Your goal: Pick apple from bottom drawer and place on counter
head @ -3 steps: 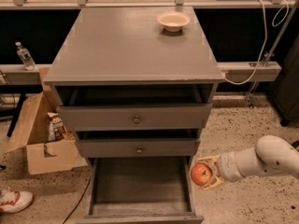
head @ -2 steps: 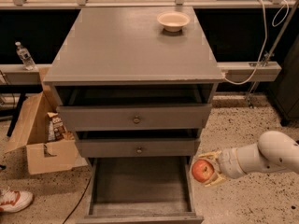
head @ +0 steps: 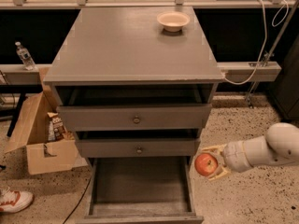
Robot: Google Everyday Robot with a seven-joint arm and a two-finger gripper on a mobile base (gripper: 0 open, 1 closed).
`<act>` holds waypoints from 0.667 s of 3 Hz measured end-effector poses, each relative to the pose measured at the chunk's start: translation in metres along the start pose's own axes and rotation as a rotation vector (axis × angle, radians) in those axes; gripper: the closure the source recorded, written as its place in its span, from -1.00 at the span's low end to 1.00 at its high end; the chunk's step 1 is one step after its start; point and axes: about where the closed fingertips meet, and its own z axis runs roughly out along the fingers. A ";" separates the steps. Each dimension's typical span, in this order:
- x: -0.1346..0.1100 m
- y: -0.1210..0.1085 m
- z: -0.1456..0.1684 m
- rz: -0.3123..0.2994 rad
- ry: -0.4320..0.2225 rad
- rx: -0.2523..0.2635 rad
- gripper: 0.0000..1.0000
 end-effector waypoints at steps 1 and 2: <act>-0.029 -0.032 -0.061 0.002 -0.022 0.044 1.00; -0.058 -0.061 -0.115 0.000 0.003 0.083 1.00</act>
Offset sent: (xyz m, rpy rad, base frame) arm 0.0367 -0.0534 0.2230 -0.0047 -0.1037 -0.1037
